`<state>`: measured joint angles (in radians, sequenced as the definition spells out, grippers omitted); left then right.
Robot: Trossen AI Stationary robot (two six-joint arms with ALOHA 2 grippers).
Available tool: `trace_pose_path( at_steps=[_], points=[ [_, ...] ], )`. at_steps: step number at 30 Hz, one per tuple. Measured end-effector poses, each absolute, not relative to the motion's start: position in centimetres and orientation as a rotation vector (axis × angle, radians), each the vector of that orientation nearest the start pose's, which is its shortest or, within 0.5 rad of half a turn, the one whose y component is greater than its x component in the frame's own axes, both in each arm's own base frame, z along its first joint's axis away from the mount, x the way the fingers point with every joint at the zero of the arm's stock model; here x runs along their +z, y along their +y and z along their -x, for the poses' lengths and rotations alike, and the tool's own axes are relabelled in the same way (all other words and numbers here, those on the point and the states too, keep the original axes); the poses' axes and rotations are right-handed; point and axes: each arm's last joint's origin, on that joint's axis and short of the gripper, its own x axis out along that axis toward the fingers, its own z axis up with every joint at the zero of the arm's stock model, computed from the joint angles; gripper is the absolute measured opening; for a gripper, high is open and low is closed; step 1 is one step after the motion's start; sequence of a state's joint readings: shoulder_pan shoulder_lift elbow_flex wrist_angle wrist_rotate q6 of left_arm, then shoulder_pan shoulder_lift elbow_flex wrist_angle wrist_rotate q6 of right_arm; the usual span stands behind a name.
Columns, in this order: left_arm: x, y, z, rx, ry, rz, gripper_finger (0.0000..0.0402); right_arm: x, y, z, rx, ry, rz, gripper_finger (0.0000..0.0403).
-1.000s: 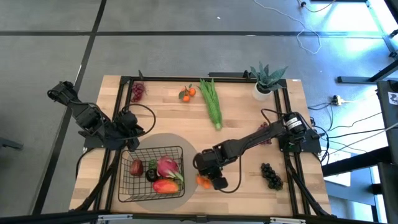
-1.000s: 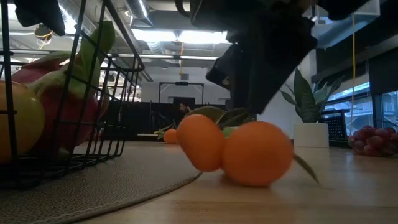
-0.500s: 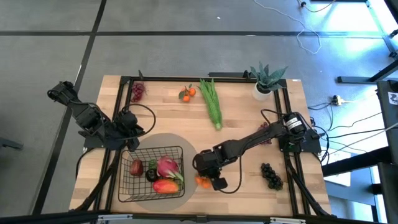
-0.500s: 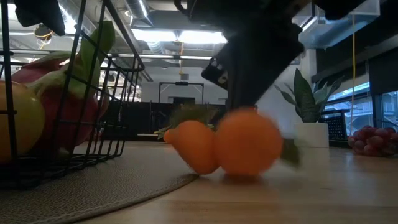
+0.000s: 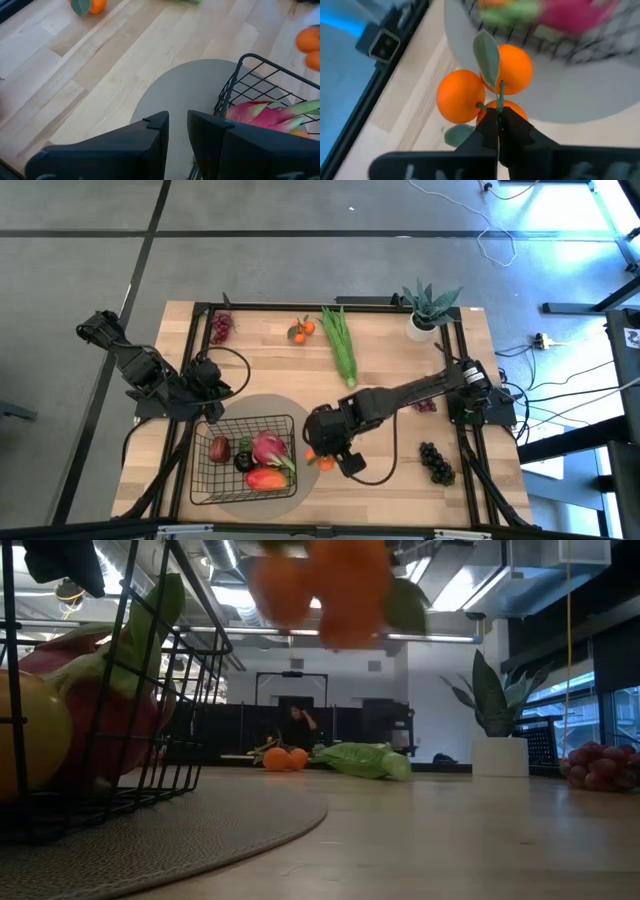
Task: Build produce basket
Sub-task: Put the bottom tangerine into the black wire basket
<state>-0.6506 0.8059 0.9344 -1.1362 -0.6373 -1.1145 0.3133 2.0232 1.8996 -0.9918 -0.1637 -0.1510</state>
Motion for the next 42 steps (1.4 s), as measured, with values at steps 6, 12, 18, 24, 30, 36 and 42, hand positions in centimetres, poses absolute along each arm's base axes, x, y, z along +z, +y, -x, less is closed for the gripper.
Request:
trace_pose_path(
  at_steps=[6,12,18,24,30,36,42],
  points=[
    [30.8,-6.0,-10.7,0.413,0.685,0.45,0.006,32.6,12.8,-42.0,0.533,0.85,0.319,0.0],
    [30.8,-6.0,-10.7,0.413,0.685,0.45,0.006,32.6,10.9,-43.7,0.587,0.714,0.374,0.0],
    [30.8,-5.9,-10.6,0.415,0.688,0.447,0.006,30.3,10.2,-46.1,0.648,0.623,0.373,0.0],
    [30.8,-5.9,-10.6,0.417,0.69,0.444,0.006,26.8,11.0,-48.2,0.697,0.607,0.33,0.0],
    [30.7,-5.8,-10.5,0.424,0.702,0.432,0.006,23.9,12.0,-49.1,0.746,0.646,0.282,0.0],
    [30.7,-5.8,-10.5,0.426,0.705,0.428,0.006,23.0,12.3,-49.2,0.774,0.67,0.25,0.0],
    [30.7,-5.8,-10.5,0.426,0.705,0.428,0.006,22.9,12.5,-49.1,0.776,0.677,0.25,0.0]
  ],
)
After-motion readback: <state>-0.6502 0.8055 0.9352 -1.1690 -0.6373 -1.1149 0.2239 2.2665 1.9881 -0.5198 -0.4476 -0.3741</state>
